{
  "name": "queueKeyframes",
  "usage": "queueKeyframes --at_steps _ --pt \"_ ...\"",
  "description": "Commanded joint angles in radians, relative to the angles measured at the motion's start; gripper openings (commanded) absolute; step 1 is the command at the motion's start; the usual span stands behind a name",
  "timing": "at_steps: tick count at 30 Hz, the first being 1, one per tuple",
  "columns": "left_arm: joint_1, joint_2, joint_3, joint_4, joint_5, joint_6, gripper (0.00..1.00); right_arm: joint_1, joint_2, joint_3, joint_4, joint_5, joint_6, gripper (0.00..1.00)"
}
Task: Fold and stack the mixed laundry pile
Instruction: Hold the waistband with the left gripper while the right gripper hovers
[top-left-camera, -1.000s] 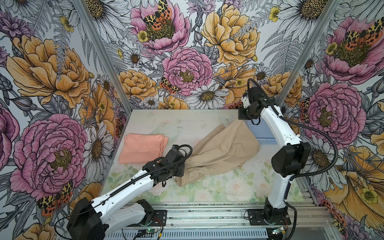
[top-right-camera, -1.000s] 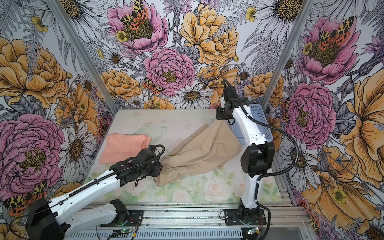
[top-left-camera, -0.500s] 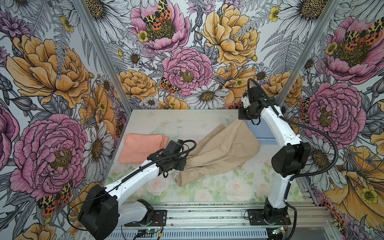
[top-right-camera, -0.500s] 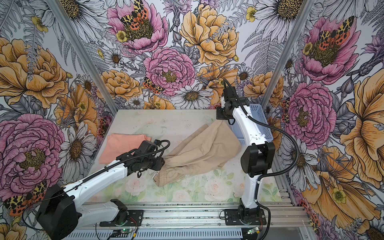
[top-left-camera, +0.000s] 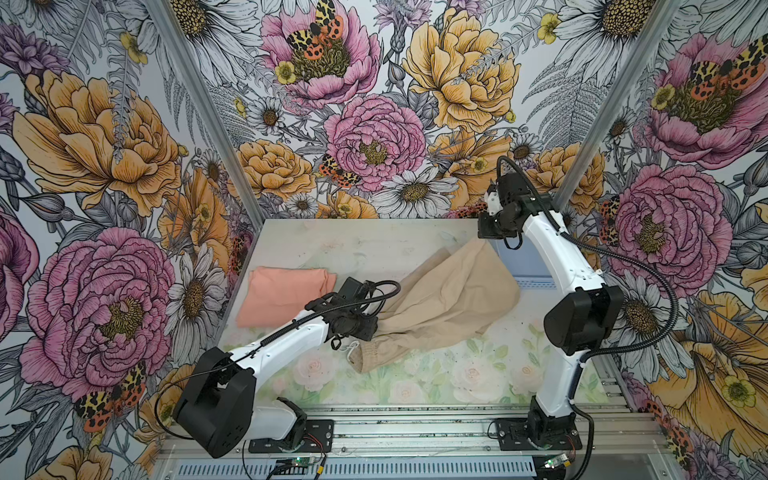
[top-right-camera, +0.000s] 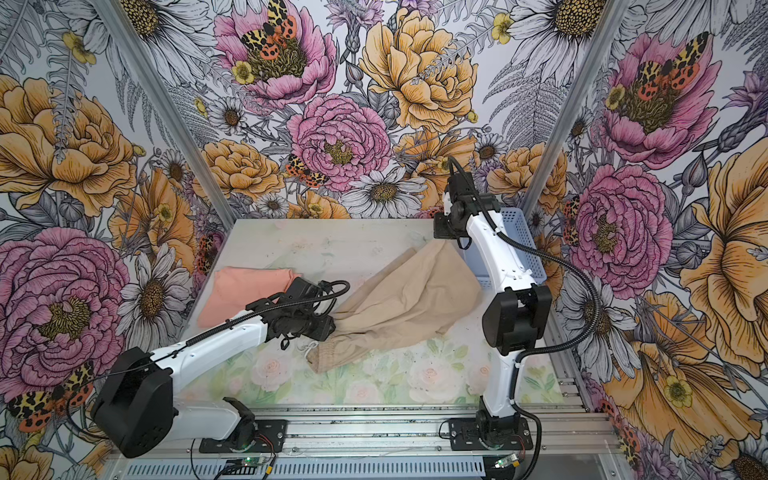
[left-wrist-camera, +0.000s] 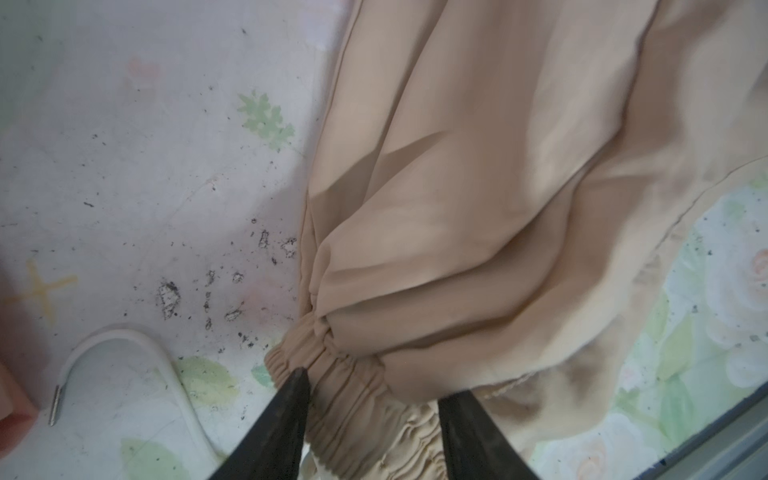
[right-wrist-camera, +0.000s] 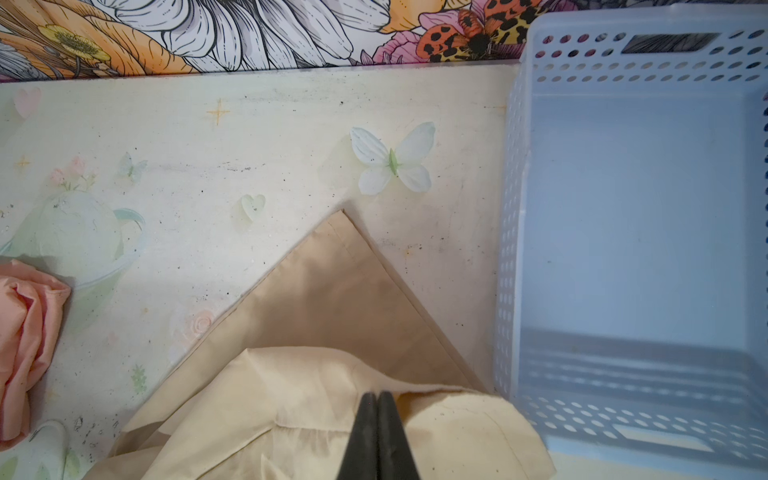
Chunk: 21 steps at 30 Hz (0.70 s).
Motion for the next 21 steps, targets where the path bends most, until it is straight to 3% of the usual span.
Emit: queueKeyframes --at_steps 1,6,12,21 --pt "-0.012 -0.025 0.023 -0.031 -0.046 0.015 0.49 -0.007 -0.041 0.003 0.018 -0.008 0.002 0.00" --pt "-0.016 -0.058 0.017 -0.048 -0.059 0.004 0.47 -0.014 -0.035 0.005 0.020 -0.008 0.003 0.00" --pt "-0.021 -0.027 0.023 -0.049 -0.054 0.004 0.58 -0.025 -0.021 0.021 0.020 -0.007 0.010 0.00" --pt "-0.039 -0.023 0.037 -0.055 -0.065 0.023 0.54 -0.038 0.015 0.055 0.018 -0.013 0.024 0.00"
